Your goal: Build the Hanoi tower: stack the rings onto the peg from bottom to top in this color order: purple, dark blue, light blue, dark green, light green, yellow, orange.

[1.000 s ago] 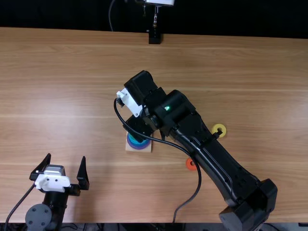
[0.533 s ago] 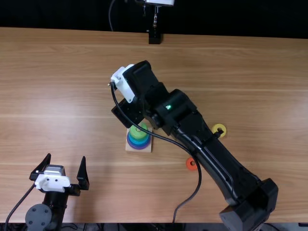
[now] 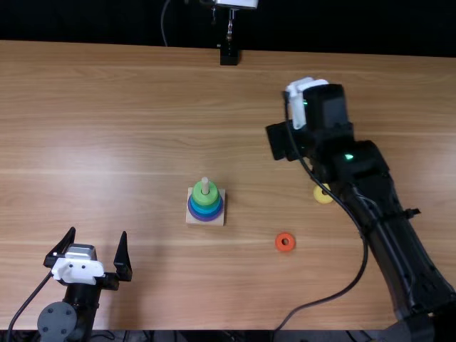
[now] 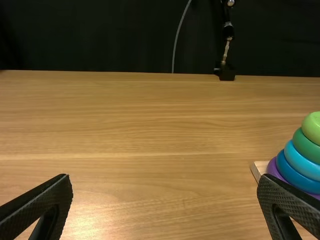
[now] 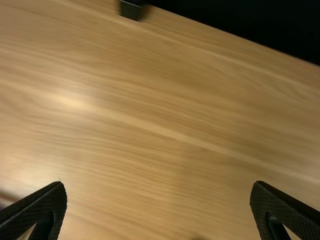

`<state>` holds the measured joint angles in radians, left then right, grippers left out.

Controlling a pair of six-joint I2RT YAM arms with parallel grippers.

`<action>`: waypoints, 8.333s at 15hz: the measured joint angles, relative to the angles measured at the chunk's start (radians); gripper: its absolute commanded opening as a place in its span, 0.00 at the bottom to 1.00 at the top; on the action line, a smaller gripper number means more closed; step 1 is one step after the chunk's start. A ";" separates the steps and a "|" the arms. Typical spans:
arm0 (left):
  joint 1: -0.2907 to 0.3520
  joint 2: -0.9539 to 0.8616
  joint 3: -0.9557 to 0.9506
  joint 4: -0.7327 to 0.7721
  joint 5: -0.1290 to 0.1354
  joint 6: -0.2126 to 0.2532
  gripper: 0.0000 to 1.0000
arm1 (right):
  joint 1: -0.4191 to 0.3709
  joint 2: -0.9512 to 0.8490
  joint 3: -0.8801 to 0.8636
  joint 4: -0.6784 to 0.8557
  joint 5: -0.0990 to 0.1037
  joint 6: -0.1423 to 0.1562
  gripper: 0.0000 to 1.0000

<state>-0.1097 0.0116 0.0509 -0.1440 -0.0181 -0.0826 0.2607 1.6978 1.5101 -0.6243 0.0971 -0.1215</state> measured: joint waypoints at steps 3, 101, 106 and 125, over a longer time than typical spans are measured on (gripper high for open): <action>0.000 0.000 0.000 0.000 0.000 0.000 1.00 | -0.164 -0.006 -0.126 0.016 -0.082 0.126 1.00; 0.000 0.000 0.000 0.000 0.000 0.000 1.00 | 0.412 0.280 0.563 -0.667 -0.139 -0.063 0.00; 0.000 0.000 0.000 0.000 0.000 0.000 1.00 | 0.431 0.300 0.591 -0.663 -0.143 -0.062 0.00; 0.000 0.000 0.000 0.000 0.000 0.000 1.00 | 0.431 0.328 0.591 -0.671 -0.182 -0.064 0.00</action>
<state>-0.1093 0.0116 0.0509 -0.1440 -0.0181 -0.0826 0.6918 2.0258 2.1014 -1.2953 -0.0849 -0.1856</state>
